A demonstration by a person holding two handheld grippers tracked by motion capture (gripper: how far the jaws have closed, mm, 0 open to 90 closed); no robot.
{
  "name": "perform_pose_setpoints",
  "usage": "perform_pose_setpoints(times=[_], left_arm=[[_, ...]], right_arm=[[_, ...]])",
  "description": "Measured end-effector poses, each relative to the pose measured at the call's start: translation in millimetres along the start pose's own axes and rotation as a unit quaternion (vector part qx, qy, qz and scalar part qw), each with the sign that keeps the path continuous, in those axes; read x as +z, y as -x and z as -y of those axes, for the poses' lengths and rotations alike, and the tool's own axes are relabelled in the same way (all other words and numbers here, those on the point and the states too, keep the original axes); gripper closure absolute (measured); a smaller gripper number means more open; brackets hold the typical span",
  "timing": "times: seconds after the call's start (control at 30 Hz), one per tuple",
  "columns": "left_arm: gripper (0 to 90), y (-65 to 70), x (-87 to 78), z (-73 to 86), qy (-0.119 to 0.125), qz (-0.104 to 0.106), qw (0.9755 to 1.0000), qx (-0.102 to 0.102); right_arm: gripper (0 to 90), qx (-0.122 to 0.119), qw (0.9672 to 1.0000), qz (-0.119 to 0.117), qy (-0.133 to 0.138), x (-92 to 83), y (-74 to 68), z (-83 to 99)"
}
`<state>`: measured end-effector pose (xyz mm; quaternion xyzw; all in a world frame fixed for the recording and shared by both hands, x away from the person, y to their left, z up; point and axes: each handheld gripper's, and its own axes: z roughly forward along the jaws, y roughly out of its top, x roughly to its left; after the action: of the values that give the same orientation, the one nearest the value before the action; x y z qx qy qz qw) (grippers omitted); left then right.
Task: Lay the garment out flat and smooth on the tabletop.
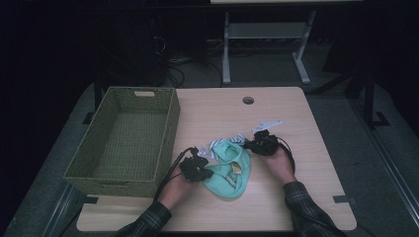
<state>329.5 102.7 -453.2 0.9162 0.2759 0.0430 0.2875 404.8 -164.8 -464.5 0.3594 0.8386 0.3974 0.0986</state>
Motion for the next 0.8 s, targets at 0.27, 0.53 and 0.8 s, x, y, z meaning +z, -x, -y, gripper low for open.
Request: perform_pose_setpoints(times=[0.27, 0.53, 0.8], left_arm=[[89.8, 0.1, 0.0, 0.3, 0.001, 0.0, 1.0, 0.0], [89.8, 0.6, 0.0, 0.5, 0.002, -0.002, 1.0, 0.0], [89.8, 1.1, 0.0, 0.8, 0.003, -0.003, 1.0, 0.001]], right_arm=[[90.0, 0.012, 0.9994, 0.033, -0.002, -14.7, 10.1, 4.5], [90.0, 0.03, 0.9972, 0.068, 0.003, -34.8, 28.7, 14.7], [90.0, 0.036, 0.9951, 0.09, -0.017, -40.0, 39.0, 26.3]])
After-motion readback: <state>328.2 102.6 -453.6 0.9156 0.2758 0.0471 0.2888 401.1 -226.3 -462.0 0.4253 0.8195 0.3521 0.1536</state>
